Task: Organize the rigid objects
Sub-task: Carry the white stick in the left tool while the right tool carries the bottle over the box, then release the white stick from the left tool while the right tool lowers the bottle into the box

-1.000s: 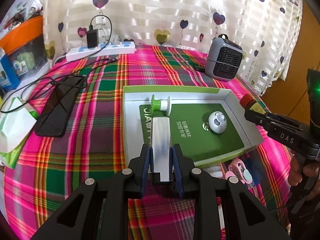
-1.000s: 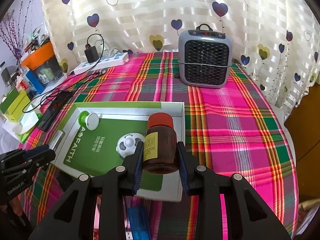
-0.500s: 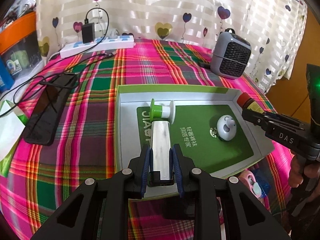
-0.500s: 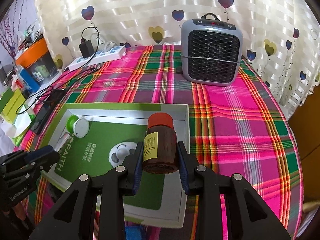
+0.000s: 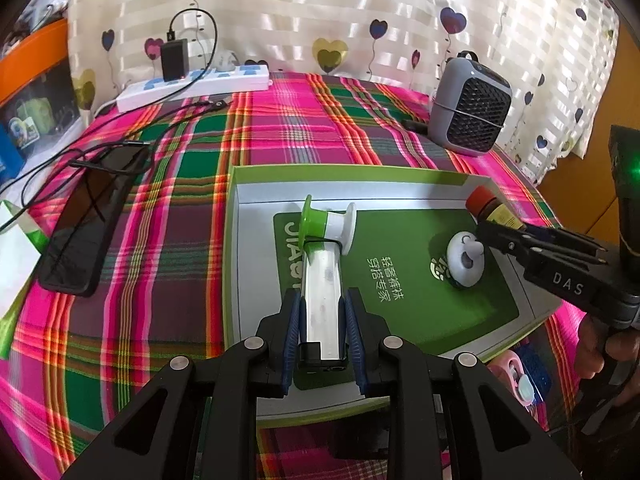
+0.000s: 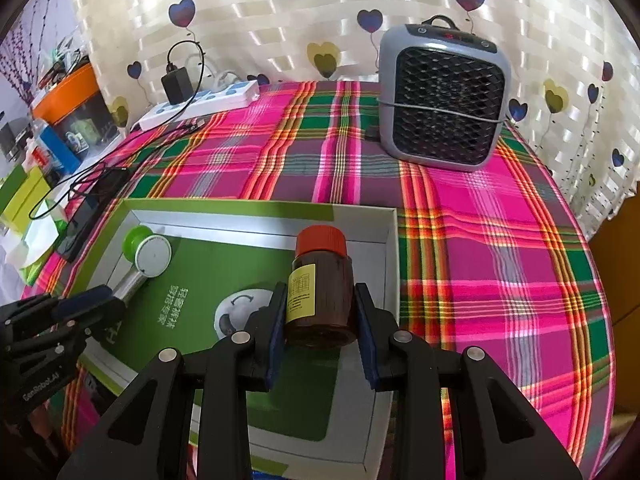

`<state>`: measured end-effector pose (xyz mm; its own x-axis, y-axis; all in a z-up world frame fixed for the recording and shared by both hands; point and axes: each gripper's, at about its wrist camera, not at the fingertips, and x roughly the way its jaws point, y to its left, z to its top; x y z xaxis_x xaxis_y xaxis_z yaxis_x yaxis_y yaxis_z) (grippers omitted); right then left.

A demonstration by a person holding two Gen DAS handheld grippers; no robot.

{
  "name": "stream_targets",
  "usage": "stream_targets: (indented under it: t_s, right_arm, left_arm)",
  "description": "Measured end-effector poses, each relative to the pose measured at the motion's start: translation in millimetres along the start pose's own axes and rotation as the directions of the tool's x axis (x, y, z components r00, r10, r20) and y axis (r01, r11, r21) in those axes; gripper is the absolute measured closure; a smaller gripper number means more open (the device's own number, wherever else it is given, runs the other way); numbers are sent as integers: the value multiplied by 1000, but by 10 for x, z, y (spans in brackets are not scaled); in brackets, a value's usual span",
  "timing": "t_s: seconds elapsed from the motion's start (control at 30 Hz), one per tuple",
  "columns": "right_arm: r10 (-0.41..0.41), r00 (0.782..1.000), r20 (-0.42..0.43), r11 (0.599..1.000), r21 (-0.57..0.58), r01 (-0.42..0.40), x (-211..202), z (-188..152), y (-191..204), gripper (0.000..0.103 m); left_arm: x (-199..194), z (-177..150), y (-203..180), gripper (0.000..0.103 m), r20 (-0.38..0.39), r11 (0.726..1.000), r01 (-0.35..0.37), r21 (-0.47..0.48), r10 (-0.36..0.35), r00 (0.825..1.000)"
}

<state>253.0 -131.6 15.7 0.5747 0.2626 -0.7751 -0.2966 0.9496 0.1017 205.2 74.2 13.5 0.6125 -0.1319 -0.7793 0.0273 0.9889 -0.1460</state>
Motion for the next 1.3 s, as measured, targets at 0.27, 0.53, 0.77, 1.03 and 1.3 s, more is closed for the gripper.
stream_targets:
  t_s: [0.27, 0.53, 0.77, 1.03, 1.3]
  right_arm:
    - [5, 1000, 0, 1000, 5, -5, 41, 10, 10, 70]
    - [14, 1000, 0, 1000, 7, -14, 54, 20, 12, 70]
    - [14, 1000, 0, 1000, 8, -14, 53, 19, 11, 70]
    - [13, 1000, 0, 1000, 8, -13, 55, 22, 16, 70]
    - [11, 1000, -1, 1000, 9, -11, 60, 22, 4, 70]
  left_arm:
    - [12, -1, -20, 81, 0, 1000, -4, 9, 4, 1000]
    - [25, 9, -24, 81, -4, 1000, -12, 12, 12, 1000]
    - [33, 9, -22, 81, -7, 1000, -22, 19, 22, 1000]
    - [34, 9, -33, 80, -7, 1000, -23, 19, 23, 1000]
    - [36, 14, -27, 80, -9, 1000, -24, 20, 24, 1000]
